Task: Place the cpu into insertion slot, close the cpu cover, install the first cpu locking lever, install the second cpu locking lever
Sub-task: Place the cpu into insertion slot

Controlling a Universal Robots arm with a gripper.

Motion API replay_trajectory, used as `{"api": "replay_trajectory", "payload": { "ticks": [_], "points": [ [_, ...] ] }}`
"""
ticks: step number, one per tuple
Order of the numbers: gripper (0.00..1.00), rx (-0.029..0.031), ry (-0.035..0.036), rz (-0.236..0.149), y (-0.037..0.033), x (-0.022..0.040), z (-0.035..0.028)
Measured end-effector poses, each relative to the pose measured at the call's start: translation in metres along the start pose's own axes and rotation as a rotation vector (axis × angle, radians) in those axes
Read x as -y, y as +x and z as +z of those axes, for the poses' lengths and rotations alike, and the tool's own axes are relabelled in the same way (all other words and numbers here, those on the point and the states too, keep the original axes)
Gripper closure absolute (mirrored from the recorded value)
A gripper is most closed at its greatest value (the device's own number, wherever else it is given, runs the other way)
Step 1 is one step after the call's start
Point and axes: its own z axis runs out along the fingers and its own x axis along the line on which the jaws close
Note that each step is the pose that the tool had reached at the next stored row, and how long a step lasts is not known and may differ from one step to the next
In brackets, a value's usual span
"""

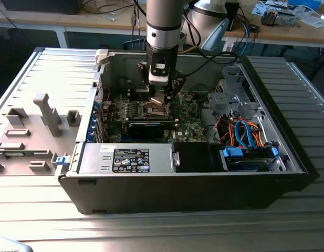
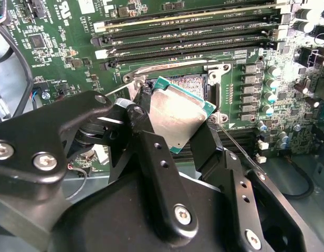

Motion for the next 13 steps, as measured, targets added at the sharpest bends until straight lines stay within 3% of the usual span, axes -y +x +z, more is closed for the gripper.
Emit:
{"api": "replay_trajectory", "payload": {
  "ticks": [13],
  "points": [
    [0.46,0.0008,0.0002,0.036,0.0,0.0,0.0003]
  ]
}}
